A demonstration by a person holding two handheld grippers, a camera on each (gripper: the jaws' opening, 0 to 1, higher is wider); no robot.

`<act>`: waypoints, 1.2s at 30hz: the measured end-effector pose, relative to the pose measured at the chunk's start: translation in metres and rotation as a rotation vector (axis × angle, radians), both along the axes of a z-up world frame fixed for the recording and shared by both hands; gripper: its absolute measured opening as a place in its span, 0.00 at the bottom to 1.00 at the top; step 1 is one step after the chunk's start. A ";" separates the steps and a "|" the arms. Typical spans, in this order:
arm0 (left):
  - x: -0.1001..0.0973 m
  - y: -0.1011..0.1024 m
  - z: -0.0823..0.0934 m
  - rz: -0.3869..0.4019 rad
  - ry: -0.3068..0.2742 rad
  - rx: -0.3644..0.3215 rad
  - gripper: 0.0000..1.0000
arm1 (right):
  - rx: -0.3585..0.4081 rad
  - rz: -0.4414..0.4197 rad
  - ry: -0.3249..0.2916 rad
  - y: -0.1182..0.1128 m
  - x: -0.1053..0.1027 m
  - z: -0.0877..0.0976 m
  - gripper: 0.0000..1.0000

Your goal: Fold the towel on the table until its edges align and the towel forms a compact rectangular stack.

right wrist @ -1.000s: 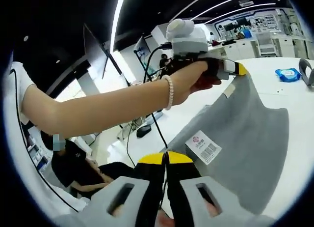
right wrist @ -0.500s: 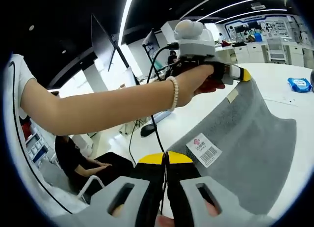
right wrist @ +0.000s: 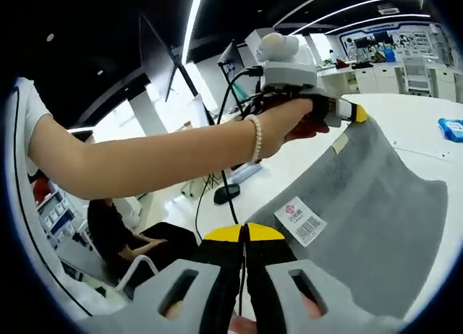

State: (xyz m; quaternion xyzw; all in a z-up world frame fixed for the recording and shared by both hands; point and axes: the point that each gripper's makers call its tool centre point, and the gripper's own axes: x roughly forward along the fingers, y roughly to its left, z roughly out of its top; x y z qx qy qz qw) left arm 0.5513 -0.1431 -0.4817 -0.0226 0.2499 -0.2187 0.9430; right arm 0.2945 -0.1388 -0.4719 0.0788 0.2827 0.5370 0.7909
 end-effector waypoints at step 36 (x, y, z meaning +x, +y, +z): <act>0.003 0.079 -0.101 0.073 0.111 0.051 0.01 | -0.082 0.041 0.152 0.070 0.007 -0.107 0.00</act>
